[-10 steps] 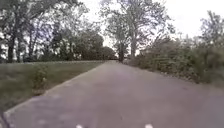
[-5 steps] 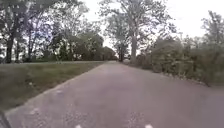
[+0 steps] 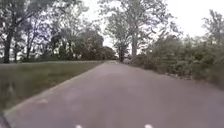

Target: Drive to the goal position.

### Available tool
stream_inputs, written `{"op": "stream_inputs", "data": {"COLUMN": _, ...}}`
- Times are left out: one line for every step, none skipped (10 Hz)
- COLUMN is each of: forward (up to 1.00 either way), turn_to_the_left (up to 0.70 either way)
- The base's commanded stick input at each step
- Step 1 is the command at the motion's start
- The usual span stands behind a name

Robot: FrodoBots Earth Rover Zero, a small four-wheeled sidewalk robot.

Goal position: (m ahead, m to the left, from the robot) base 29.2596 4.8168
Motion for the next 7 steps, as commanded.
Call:
{"op": "stream_inputs", "data": {"forward": 1.00, "turn_to_the_left": 0.00}}
{"op": "stream_inputs", "data": {"forward": 1.00, "turn_to_the_left": 0.00}}
{"op": "stream_inputs", "data": {"forward": 1.00, "turn_to_the_left": 0.00}}
{"op": "stream_inputs", "data": {"forward": 1.00, "turn_to_the_left": 0.00}}
{"op": "stream_inputs", "data": {"forward": 1.00, "turn_to_the_left": 0.00}}
{"op": "stream_inputs", "data": {"forward": 1.00, "turn_to_the_left": 0.00}}
{"op": "stream_inputs", "data": {"forward": 1.00, "turn_to_the_left": 0.00}}
